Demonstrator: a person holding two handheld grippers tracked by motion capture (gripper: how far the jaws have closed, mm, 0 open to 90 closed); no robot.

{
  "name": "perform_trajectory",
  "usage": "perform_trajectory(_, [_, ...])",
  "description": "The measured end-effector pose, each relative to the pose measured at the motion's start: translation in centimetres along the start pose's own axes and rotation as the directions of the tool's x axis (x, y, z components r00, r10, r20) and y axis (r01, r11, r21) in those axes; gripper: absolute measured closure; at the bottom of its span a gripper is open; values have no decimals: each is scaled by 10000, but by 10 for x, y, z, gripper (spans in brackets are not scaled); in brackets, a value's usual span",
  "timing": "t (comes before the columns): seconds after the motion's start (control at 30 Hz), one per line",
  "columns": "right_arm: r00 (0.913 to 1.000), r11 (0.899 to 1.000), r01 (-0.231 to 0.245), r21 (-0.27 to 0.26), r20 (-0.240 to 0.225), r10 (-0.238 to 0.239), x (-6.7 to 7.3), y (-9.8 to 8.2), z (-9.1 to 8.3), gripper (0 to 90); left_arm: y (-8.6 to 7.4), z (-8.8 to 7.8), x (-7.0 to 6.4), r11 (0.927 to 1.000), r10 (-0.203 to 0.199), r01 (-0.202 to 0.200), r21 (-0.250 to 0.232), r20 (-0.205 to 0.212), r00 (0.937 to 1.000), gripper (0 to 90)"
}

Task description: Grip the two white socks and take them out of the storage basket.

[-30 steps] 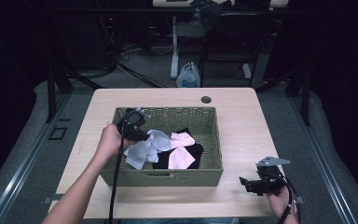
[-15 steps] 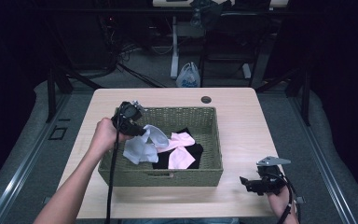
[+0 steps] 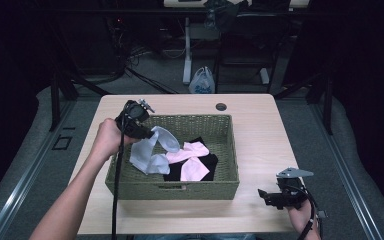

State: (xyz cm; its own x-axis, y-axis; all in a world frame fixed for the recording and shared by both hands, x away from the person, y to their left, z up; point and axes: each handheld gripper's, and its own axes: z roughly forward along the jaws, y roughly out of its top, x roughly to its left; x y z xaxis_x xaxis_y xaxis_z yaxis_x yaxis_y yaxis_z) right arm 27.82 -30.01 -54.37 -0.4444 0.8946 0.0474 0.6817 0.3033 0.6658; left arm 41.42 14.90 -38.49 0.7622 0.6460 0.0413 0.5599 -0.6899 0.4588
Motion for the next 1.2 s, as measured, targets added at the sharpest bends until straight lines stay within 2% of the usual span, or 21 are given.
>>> perform_trajectory(0.3, [9993,9993,337,157,-172,-334,6,3,5,147,7,-16,2,9999,-18,15,-115,-233,9997,853])
perform_trajectory(0.53, [9993,9992,336,222,-190,-331,6,2,6,147,11,-21,3,9998,-13,8,-175,-281,9996,854])
perform_trajectory(0.8, [9990,9989,401,227,-199,-397,8,2,6,146,21,-35,5,9995,21,-35,-320,-461,9989,853])
perform_trajectory(1.2, [9991,9991,373,224,-207,-368,7,2,6,147,27,-56,11,9990,-131,96,-438,-795,9967,853])
